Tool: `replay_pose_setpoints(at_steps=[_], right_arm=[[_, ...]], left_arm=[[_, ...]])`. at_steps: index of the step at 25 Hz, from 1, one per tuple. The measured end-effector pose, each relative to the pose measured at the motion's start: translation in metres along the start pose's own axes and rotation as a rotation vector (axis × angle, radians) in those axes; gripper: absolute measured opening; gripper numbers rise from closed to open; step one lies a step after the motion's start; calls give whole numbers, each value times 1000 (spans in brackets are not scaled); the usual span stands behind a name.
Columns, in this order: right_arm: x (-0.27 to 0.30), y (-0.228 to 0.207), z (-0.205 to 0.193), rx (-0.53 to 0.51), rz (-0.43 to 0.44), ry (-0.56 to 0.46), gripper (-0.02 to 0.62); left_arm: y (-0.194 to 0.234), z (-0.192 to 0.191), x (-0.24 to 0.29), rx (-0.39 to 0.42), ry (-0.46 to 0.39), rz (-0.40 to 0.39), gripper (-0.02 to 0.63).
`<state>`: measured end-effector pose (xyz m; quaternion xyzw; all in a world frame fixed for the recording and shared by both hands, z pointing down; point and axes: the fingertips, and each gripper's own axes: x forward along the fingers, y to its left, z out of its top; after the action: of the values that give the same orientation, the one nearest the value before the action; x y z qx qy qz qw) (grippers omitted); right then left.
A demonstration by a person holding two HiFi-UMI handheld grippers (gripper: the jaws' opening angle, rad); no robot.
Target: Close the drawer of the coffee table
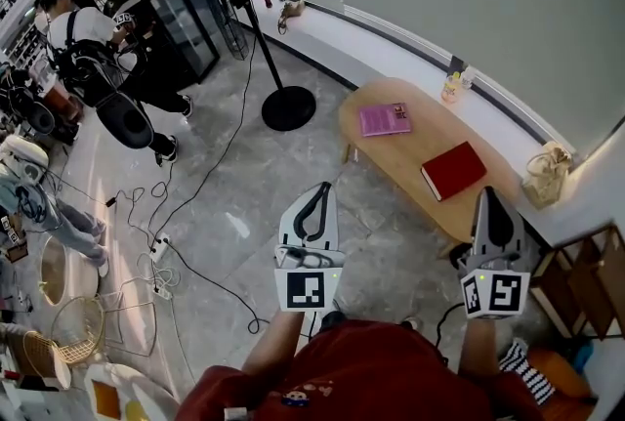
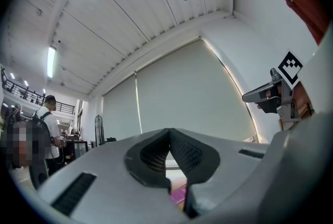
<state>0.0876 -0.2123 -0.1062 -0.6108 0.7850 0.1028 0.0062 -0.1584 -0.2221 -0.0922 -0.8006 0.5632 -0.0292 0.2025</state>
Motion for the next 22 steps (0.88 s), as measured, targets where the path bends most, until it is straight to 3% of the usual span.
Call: replay_pose_setpoints(at_steps=[2, 3, 9, 15, 20, 22], right_arm=[[2, 0, -3, 3, 5, 4, -3], [3, 0, -6, 3, 9, 10, -3], [7, 1, -23, 21, 7, 58, -3], [8, 3, -23, 25, 21, 60, -3], [5, 4, -27, 30, 32, 63, -3], [5, 5, -28, 29, 39, 63, -3]], left_arm=[[1, -3, 0, -146, -11, 49, 8], [1, -3, 1, -169, -20, 56, 8], [-7, -12, 1, -81, 8, 20, 8], [-9, -13, -3, -130, 13, 42, 8], [-15, -12, -6, -104, 19, 39, 8], [-18, -12, -6, -23, 41, 15, 8]])
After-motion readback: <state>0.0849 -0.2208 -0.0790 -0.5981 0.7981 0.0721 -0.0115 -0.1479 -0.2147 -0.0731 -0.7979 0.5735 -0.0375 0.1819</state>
